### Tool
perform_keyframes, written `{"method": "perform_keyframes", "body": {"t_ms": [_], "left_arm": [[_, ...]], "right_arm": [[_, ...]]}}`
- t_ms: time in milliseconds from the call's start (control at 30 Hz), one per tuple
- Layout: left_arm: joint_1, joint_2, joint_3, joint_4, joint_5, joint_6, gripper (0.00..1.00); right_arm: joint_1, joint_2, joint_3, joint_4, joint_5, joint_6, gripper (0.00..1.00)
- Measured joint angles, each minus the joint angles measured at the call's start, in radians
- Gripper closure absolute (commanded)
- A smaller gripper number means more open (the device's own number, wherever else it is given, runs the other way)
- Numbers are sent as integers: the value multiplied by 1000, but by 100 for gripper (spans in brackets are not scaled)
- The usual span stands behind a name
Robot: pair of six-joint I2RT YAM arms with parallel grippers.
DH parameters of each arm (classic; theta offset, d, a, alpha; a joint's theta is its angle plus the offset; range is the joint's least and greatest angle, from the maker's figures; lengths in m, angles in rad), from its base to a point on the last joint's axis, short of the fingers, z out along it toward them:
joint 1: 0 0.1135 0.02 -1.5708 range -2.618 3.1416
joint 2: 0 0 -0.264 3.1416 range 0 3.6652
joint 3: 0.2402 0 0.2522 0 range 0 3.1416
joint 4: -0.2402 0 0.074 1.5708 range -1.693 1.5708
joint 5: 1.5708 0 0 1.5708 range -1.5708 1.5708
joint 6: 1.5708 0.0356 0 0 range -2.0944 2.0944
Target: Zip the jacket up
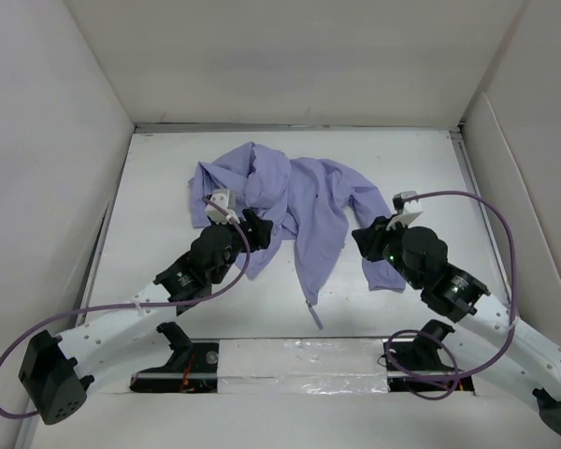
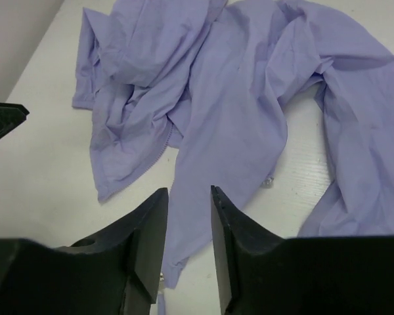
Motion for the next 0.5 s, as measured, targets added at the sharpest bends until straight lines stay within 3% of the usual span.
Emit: {"method": "perform_keyframes", "body": {"t_ms": [33, 100, 133, 233, 333, 400, 433, 500], "left_arm": [[-1, 0, 0, -17, -5, 0, 49], [-3, -3, 0, -47, -14, -7, 62], [-8, -5, 0, -63, -19, -8, 77], [-23, -14, 1, -105, -29, -11, 100], [-32, -8, 1, -142, -35, -11, 99], [-35, 15, 3, -167, -39, -10, 82], [-37, 29, 5, -175, -40, -11, 67], [-42, 77, 10, -188, -40, -13, 54]], "right_arm": [[0, 3, 0, -5, -2, -4, 98], [0, 0, 0, -10, -6, -8, 100], [0, -4, 0, -10, -6, -10, 100], [0, -22, 0, -5, -16, -19, 100], [0, -23, 0, 0, -29, -26, 100], [0, -13, 0, 0, -41, -30, 100], [0, -8, 0, 0, -47, -31, 100], [0, 1, 0, 1, -63, -32, 100]]}}
